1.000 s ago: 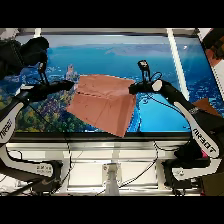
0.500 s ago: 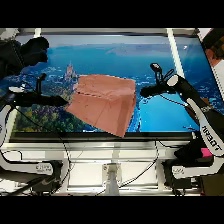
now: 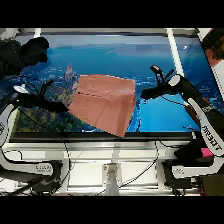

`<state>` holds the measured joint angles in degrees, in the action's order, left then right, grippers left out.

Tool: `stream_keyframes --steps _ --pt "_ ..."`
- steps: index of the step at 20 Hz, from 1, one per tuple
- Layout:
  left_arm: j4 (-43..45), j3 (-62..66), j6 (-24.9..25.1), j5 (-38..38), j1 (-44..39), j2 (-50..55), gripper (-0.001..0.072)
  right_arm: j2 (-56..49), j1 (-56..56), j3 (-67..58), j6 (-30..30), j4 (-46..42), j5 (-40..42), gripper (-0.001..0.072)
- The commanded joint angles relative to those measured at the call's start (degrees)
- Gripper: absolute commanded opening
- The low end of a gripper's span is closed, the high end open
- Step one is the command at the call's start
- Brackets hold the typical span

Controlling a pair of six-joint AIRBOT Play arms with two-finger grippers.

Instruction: Fold the clothes and pants, and hang the long-sleeved shirts on hangers.

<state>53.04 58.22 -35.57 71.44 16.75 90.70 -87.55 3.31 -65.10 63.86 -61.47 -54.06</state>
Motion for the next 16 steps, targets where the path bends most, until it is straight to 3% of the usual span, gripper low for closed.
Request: stream_keyframes --steps 1,3,4,6,8,10,14,16 --pt "-1.2 0.0 -0.3 -2.6 -2.0 2.7 0.0478 0.0 0.0 -0.1 0.0 0.1 -1.1 0.0341" --pt "-5.9 0.0 -0.3 -3.9 -2.1 4.2 0.0477 0.0 0.0 -0.1 -0.1 0.1 -1.2 0.0341" --pt "-8.1 0.0 -0.3 -4.6 -2.0 4.6 0.0437 0.0 0.0 -0.1 -0.1 0.1 -1.3 0.0341" --pt "-9.9 0.0 -0.2 -5.2 -2.0 4.7 0.0171 0.0 0.0 -0.1 -0.1 0.1 -1.7 0.0341" --pt "-9.7 0.0 -0.2 -2.6 -2.0 4.7 0.0011 0.0 0.0 -0.1 -0.1 0.1 -2.3 0.0341" --pt "-8.4 0.0 -0.5 4.0 -1.9 4.6 0.0011 0.0 0.0 -0.1 -0.3 0.1 -3.3 0.0340" --pt "2.0 0.0 -11.7 13.6 -2.3 4.4 0.0010 0.0 0.0 -0.1 -0.5 0.1 -7.2 0.0340" --pt "3.5 0.0 -13.1 14.6 -2.4 4.4 0.0010 0.0 0.0 0.0 -2.3 0.2 -12.2 0.0340"
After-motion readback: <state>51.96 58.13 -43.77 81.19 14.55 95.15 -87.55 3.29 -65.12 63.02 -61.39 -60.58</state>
